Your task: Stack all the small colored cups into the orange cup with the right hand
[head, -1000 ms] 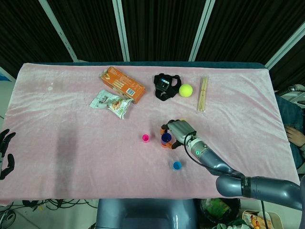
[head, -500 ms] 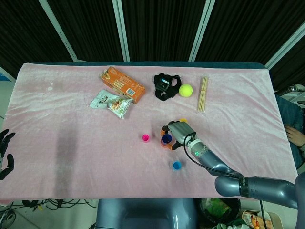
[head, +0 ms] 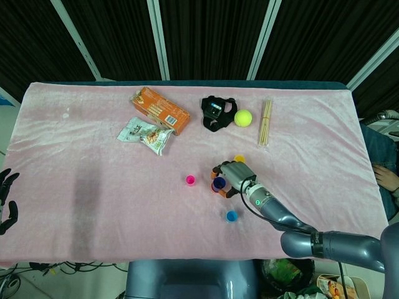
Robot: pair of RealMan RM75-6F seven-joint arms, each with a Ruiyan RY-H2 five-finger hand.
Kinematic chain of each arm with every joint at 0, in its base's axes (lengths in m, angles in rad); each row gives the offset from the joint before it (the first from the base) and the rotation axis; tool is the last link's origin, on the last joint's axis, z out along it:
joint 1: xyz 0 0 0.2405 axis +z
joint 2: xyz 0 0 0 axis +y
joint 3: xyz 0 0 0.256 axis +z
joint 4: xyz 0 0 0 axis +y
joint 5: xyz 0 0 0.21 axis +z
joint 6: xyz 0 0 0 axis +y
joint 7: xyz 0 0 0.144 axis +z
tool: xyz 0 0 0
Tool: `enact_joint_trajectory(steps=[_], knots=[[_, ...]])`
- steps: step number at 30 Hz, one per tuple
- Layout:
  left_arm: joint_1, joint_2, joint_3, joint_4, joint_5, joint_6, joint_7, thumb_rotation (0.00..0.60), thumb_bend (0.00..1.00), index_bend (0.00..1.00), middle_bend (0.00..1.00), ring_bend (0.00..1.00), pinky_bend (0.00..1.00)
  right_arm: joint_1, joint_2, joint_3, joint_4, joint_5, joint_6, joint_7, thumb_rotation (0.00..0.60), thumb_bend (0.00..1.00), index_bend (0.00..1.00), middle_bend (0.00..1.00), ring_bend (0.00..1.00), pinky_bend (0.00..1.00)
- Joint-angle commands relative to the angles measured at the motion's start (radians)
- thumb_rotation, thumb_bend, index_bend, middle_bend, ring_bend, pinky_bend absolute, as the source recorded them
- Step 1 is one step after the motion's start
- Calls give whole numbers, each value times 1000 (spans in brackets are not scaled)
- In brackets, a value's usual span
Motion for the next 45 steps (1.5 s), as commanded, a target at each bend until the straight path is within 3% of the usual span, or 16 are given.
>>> enact_joint_trajectory(steps=[1,10,16,18,26,45], knots=[[1,0,-1,1,-2,1,2,600,703,109,44,0,0,6,6,-11,0,4,-14,-11,600,225,124,95,127,205],[2,1,-2,-1,-5,3,5,600,706,109,42,0,0,-19,43,24,4,-6,23,39,600,197,111,93,125,205],[4,0,-3,-1,-5,7,3,600,706,109,42,0,0,-40,69,44,98,0,13,90,600,200,144,116,129,205],[4,-1,-4,-1,-7,7,7,600,706,109,42,0,0,-36,47,21,183,19,-37,88,600,200,150,119,129,205],[5,-3,-9,-6,-22,5,16,600,706,109,42,0,0,-44,-39,23,331,-23,-87,144,600,199,208,192,129,205],[4,-3,-15,-7,-39,-2,18,600,706,109,43,0,0,-65,-151,51,467,-132,-110,237,600,264,364,312,171,205]])
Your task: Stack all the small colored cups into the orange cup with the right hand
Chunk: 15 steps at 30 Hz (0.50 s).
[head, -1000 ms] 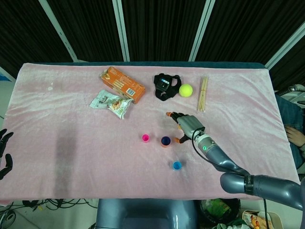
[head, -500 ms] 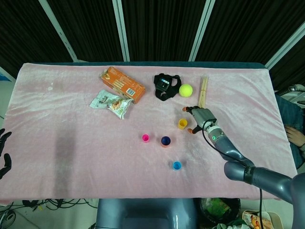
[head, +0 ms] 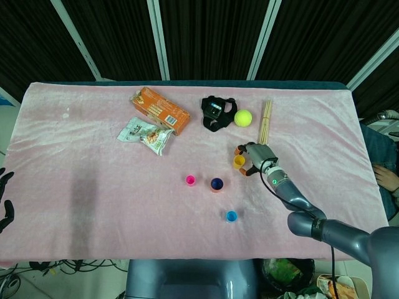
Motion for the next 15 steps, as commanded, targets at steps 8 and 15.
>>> enact_joint_trajectory(steps=[8,15], knots=[[0,1,0,-3,-4,-2,2,600,706,109,42,0,0,-5,-55,11,67,-40,0,23,600,281,450,399,225,207],[2,3,1,-3,-2,-2,-5,600,706,109,41,0,0,-15,-74,24,85,-74,43,23,600,323,525,475,269,211]])
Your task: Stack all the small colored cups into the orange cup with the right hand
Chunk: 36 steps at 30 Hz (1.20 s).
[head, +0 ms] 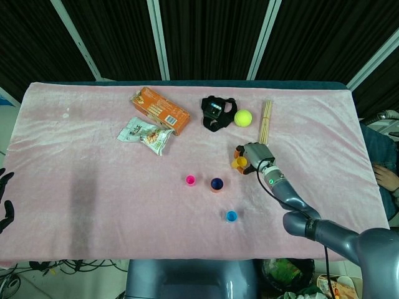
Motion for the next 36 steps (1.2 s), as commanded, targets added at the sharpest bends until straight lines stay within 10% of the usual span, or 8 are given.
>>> enact_joint_trajectory(steps=[1,20,36], knots=[[0,0,0,0,0,-1,-1,600,706,109,41,0,0,-5,9,11,-16,-13,12,4,600,325,526,475,269,211],[0,-1,4,-2,10,2,6,600,706,109,41,0,0,0,391,24,-631,72,36,-155,600,325,534,477,268,209],[-1,0,4,0,9,0,7,600,706,109,41,0,0,37,349,-36,-700,97,134,-312,600,325,534,476,269,209]])
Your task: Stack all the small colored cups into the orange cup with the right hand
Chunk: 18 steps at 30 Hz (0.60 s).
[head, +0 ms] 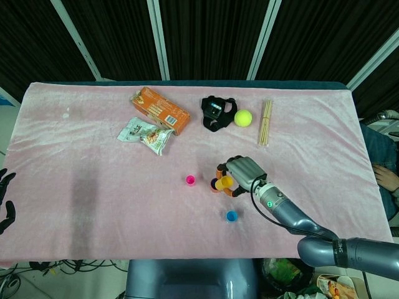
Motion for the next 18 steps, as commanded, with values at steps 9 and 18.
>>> enact_joint_trajectory(steps=[9,18], knots=[[-1,1,1,1,-1,-4,-1,600,706,109,42,0,0,46,-81,-25,54,52,17,-71,600,325,534,476,269,209],[-2,1,1,3,-2,-6,-1,600,706,109,42,0,0,62,-111,-30,110,79,-1,-67,600,325,536,476,269,209]])
